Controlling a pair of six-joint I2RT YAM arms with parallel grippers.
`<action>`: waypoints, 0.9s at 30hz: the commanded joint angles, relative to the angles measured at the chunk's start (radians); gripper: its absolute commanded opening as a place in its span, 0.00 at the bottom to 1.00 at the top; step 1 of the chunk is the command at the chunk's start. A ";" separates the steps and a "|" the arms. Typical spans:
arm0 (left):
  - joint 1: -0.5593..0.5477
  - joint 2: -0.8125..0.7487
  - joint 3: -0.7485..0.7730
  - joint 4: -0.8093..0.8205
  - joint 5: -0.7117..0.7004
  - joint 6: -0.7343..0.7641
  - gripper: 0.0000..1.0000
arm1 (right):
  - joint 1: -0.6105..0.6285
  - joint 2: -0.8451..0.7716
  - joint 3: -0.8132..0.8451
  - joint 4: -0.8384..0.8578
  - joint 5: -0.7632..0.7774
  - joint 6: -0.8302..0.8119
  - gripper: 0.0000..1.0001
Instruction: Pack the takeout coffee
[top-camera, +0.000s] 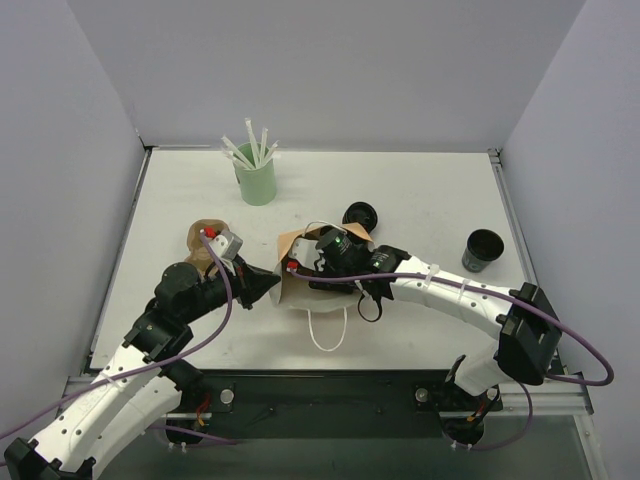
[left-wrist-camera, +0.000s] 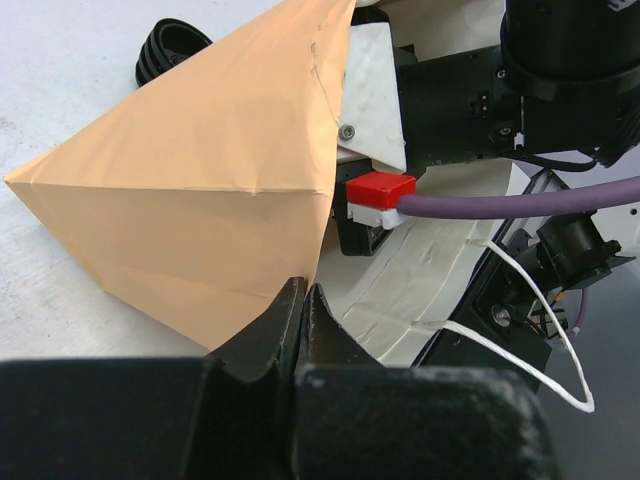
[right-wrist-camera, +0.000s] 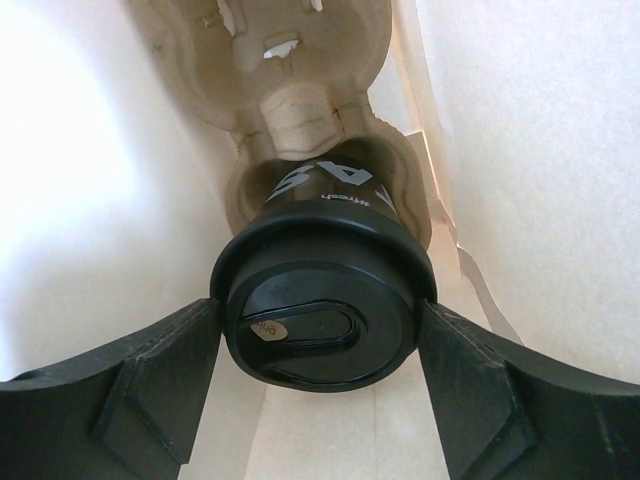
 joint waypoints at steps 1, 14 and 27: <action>-0.003 -0.007 0.021 -0.005 0.032 0.013 0.00 | -0.019 -0.012 0.054 0.003 0.029 0.038 0.82; -0.003 -0.008 0.016 -0.005 0.033 0.013 0.00 | -0.023 -0.021 0.065 -0.001 0.029 0.047 1.00; -0.003 0.010 0.030 -0.006 0.029 0.010 0.00 | -0.022 -0.046 0.093 -0.064 -0.029 0.043 0.96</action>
